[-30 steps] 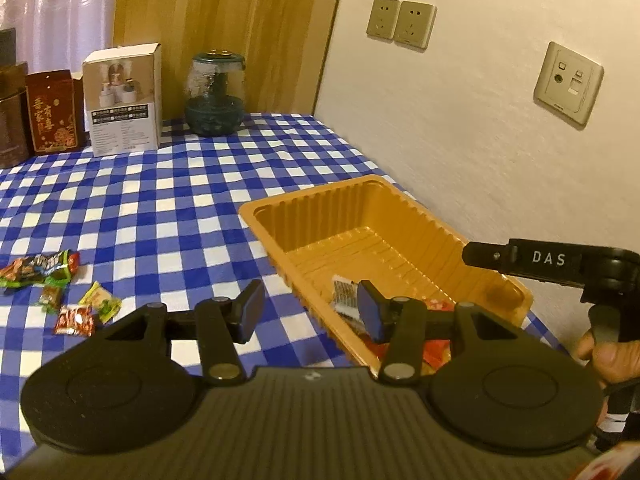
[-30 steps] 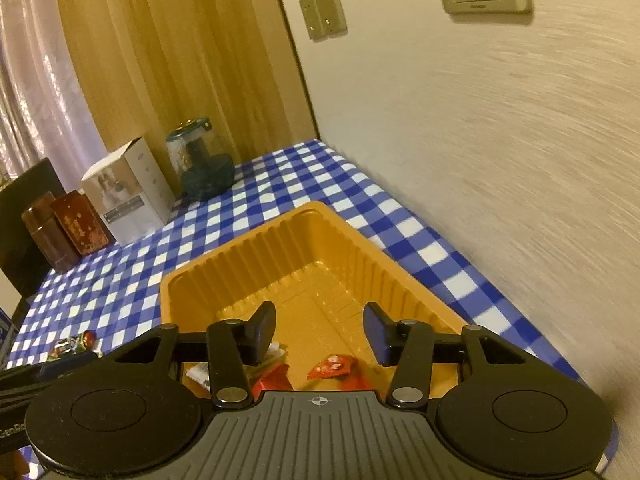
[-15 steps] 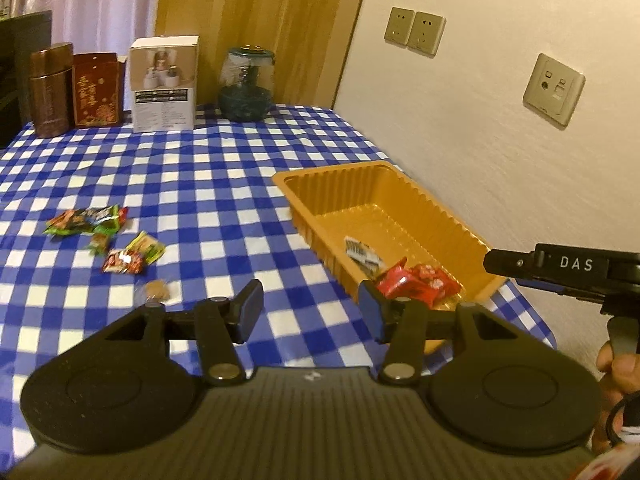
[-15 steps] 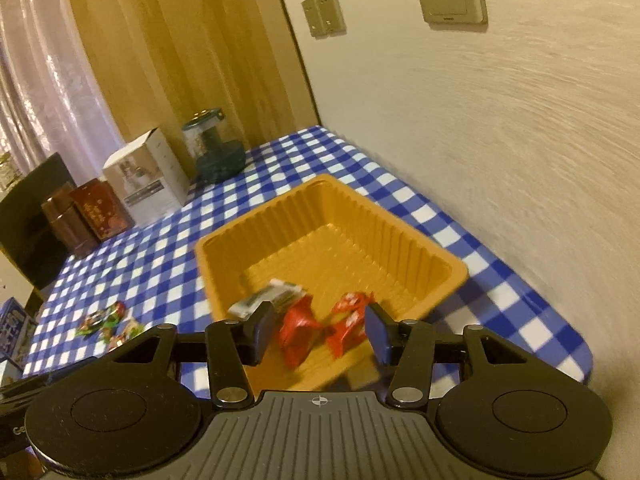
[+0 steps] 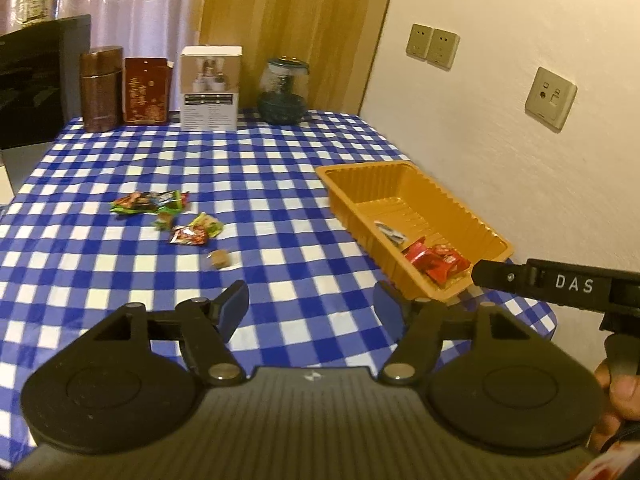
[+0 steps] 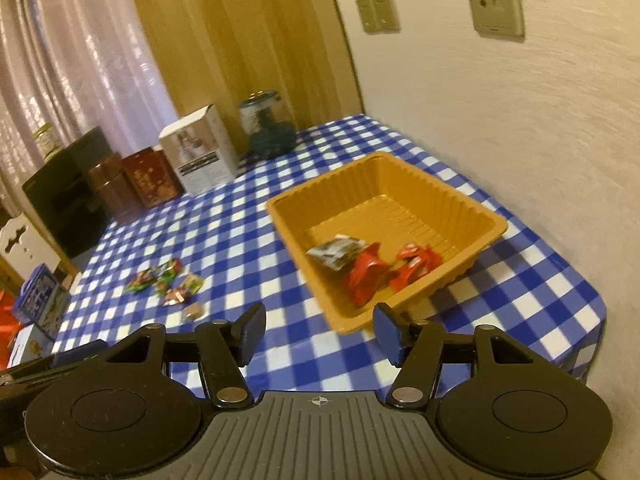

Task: Organize snacks
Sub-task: 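Withdraw both open tools from the tray back over the tablecloth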

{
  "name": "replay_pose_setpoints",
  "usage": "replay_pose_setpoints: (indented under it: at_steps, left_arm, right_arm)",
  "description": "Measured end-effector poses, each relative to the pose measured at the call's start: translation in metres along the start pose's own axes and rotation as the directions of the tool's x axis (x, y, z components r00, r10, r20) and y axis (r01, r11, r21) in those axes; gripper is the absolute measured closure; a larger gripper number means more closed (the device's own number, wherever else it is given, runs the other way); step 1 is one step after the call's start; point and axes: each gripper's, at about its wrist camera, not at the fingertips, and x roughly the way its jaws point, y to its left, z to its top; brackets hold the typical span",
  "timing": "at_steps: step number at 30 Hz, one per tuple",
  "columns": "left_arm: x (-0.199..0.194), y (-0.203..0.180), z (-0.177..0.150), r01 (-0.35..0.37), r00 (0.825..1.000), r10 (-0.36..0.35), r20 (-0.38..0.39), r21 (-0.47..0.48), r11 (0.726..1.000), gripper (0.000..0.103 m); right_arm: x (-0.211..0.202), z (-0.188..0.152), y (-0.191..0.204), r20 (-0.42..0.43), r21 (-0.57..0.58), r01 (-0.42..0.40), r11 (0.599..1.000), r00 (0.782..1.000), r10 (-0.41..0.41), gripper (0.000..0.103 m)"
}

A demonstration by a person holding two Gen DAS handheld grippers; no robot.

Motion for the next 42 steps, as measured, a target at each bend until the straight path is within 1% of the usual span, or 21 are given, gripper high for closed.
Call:
replay_pose_setpoints:
  at_steps: [9,18,24,33,42]
  left_arm:
    - [-0.027,0.026,-0.012,-0.045,0.999,0.045,0.003,-0.026,0.999,0.035]
    - [-0.038,0.044,-0.013,-0.087,0.996,0.088,0.015,-0.055,0.995,0.034]
    - [-0.038,0.052,-0.011,-0.100,0.995,0.101,0.021,-0.066,0.993,0.032]
    - [-0.030,0.064,-0.013,-0.117,0.993,0.117,0.006,-0.075,0.990,0.032]
    - [-0.016,0.081,-0.016,-0.133,0.991,0.132,-0.020,-0.067,0.989,0.032]
  right_arm:
    - [-0.010,-0.014,0.033,-0.013,-0.052,-0.048,0.997,0.999,0.047,0.041]
    - [-0.013,-0.018,0.043,-0.017,-0.068,-0.073,0.995,0.997,0.072,0.041]
    - [-0.009,-0.020,0.044,-0.024,-0.076,-0.083,0.994,0.996,0.082,0.041]
    - [0.002,-0.026,0.045,-0.051,-0.082,-0.090,0.993,0.995,0.086,0.041]
    - [0.025,-0.032,0.056,-0.090,-0.113,-0.117,0.987,0.990,0.108,0.041]
